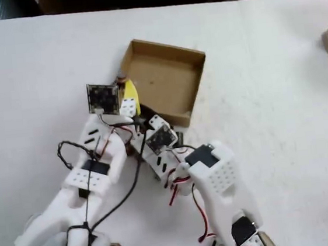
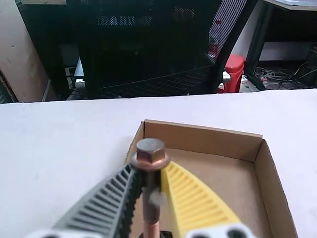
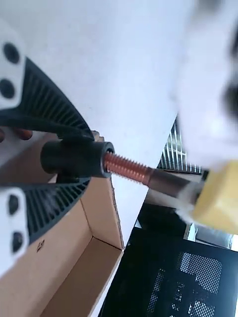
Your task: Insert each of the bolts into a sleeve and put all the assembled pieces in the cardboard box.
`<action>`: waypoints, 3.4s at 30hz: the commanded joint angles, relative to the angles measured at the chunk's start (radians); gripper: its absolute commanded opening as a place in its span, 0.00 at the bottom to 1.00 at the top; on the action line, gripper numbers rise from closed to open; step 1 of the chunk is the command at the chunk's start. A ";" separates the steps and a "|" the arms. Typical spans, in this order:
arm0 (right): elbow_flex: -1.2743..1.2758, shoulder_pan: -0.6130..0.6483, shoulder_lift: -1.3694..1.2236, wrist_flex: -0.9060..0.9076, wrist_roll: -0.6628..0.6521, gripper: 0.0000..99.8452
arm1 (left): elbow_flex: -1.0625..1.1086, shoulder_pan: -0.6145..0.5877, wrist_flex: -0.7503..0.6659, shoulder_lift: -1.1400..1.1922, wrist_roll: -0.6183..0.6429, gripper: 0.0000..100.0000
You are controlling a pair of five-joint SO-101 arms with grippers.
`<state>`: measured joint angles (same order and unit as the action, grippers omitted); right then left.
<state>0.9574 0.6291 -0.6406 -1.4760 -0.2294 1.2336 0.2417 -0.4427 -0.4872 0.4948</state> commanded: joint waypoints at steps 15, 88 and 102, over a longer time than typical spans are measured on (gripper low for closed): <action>-0.037 -0.090 0.041 -0.010 0.132 0.01 | -0.029 -0.016 -0.014 -0.045 -0.066 0.02; 0.017 -0.113 0.147 -0.001 0.203 0.02 | 0.157 -0.065 0.152 -0.410 -0.353 0.26; 0.017 -0.131 0.148 -0.001 0.207 0.02 | -0.060 -0.358 0.838 -0.816 -0.198 0.26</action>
<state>0.9835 0.5109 -0.5669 -1.4684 -0.0315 1.2781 -0.0207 0.2816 -1.2681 0.2463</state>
